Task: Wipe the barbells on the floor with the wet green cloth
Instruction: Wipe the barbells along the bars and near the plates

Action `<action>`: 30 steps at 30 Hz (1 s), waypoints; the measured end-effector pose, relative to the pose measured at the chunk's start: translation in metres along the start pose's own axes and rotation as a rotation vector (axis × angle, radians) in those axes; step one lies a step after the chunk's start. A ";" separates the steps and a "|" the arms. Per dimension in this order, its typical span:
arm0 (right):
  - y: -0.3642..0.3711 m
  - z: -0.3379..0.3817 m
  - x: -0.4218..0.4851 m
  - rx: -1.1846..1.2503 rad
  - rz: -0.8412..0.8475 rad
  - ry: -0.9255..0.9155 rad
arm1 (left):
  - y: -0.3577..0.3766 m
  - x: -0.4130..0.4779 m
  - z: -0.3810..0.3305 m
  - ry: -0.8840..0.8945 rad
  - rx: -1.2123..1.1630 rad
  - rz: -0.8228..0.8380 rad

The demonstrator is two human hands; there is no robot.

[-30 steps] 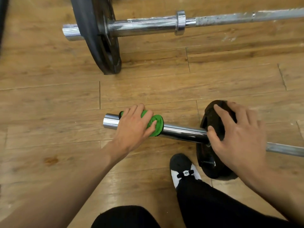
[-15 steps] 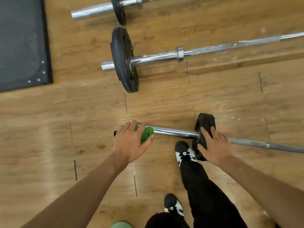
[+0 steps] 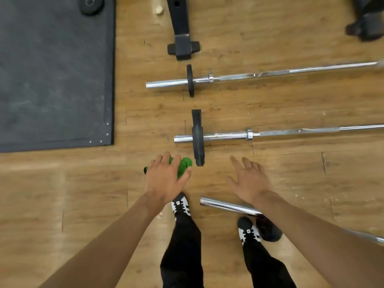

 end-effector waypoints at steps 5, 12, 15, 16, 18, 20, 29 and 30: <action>-0.044 0.058 0.030 -0.008 -0.045 0.094 | -0.031 0.029 0.062 0.100 0.053 0.033; -0.089 0.136 0.034 0.158 -0.186 0.198 | -0.063 0.067 0.108 0.180 0.058 0.092; -0.097 0.146 0.036 0.136 -0.210 0.227 | -0.064 0.076 0.112 0.195 0.044 0.099; -0.097 0.146 0.038 0.122 -0.206 0.230 | -0.063 0.078 0.114 0.205 0.037 0.106; -0.098 0.147 0.044 0.092 -0.222 0.225 | -0.061 0.083 0.120 0.207 0.029 0.100; -0.100 0.148 0.052 0.060 -0.229 0.217 | -0.059 0.088 0.127 0.187 0.018 0.095; -0.068 0.160 0.083 0.018 -0.138 0.172 | -0.032 0.071 0.157 0.103 0.017 0.066; -0.065 0.160 0.085 0.021 -0.134 0.163 | -0.028 0.069 0.157 0.092 0.026 0.081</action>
Point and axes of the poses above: each hand's wrist, its own x-axis towards the middle knuckle, its own y-axis out of the palm, z = x × y, the point moved 4 cm from there along x, towards the middle knuckle, and after that the axes turned 3 degrees about -x, right-handed, at the moved point
